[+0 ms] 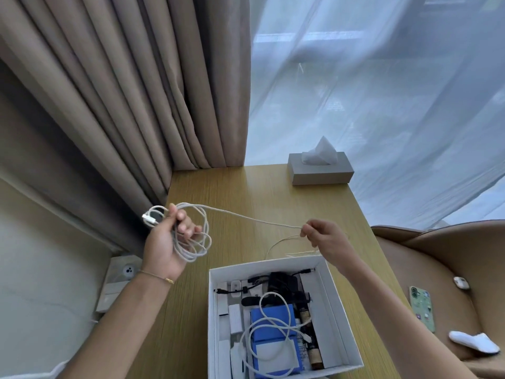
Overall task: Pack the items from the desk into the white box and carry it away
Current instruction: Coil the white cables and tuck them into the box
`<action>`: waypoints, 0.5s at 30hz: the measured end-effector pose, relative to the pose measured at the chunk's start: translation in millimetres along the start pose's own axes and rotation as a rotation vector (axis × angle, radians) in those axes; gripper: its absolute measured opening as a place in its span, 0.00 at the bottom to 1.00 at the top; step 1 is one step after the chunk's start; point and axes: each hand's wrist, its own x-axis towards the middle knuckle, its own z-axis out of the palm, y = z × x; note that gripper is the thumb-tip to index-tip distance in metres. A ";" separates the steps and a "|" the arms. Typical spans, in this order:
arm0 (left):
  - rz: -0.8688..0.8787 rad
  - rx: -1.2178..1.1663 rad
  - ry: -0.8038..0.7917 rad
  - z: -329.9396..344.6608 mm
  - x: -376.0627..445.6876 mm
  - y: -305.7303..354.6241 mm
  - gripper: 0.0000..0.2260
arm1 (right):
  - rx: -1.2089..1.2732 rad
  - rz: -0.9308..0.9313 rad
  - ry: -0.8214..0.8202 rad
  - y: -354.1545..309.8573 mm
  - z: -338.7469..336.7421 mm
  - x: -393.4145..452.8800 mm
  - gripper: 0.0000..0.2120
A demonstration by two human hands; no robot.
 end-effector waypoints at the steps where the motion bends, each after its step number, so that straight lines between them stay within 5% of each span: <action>1: 0.037 0.029 0.056 -1.9 1.9 2.0 0.18 | -0.028 0.009 0.023 3.3 -0.5 1.9 0.13; 5: 0.187 0.426 0.101 0.8 -8.7 -7.6 0.14 | -0.169 -0.054 0.046 -2.5 7.7 0.6 0.11; 10: 0.449 0.992 0.001 37.8 -31.9 -42.5 0.13 | -0.326 -0.128 -0.224 -41.6 36.7 -18.8 0.09; 15: 0.423 1.228 -0.188 60.5 -40.1 -70.2 0.14 | -0.201 -0.222 -0.241 -72.1 50.8 -30.3 0.12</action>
